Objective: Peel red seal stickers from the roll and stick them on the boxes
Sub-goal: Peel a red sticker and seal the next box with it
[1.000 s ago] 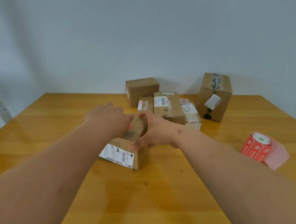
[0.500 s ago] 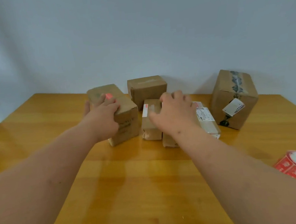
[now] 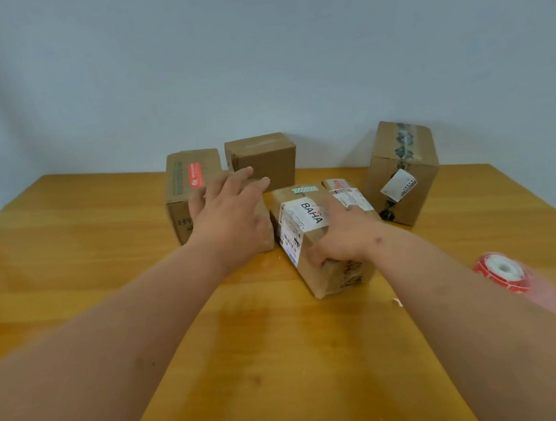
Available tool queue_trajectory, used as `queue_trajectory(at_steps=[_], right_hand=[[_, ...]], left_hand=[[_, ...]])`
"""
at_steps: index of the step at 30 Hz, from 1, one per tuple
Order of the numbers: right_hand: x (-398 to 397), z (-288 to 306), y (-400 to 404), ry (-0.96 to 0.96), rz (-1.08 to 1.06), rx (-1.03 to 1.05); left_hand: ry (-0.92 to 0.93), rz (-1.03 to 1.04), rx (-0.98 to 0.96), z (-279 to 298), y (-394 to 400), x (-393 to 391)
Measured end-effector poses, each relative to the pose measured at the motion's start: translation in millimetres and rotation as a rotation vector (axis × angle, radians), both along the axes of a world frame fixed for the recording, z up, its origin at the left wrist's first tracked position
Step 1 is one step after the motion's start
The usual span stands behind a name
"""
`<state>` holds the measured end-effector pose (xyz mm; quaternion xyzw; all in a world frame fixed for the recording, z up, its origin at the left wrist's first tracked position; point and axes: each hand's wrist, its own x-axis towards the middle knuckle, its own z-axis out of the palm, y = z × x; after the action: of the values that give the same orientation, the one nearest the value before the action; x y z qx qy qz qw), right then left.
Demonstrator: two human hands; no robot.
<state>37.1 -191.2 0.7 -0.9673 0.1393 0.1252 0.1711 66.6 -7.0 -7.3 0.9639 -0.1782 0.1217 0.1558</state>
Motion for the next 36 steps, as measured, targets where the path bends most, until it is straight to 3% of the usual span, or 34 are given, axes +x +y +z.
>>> queue_trajectory(at_steps=[7,13,18,23,28,30,33,36], right_hand=[[-63,0,-27,-0.034,0.11,0.083],[-94,2,-25,-0.02,0.343,0.074],[-101,9,-31,-0.063,0.256,0.379],[-105,13,-57,-0.3,0.093,0.436],[-112,12,-64,-0.075,0.203,0.397],[-110,8,-61,0.008,0.273,0.355],[-102,1,-60,0.004,0.317,0.259],[-97,1,-61,-0.018,0.291,0.307]], left_hand=[[0.18,-0.009,-0.063,1,-26,-37],[0.463,-0.131,0.07,-5,-25,-67],[0.452,-0.136,0.161,-4,-27,-77],[0.389,-0.132,0.281,3,-36,-78],[0.486,-0.178,0.228,8,-41,-74],[0.505,-0.195,0.304,9,-41,-74],[0.499,-0.23,0.439,8,-42,-74],[0.505,-0.249,0.357,11,-42,-75]])
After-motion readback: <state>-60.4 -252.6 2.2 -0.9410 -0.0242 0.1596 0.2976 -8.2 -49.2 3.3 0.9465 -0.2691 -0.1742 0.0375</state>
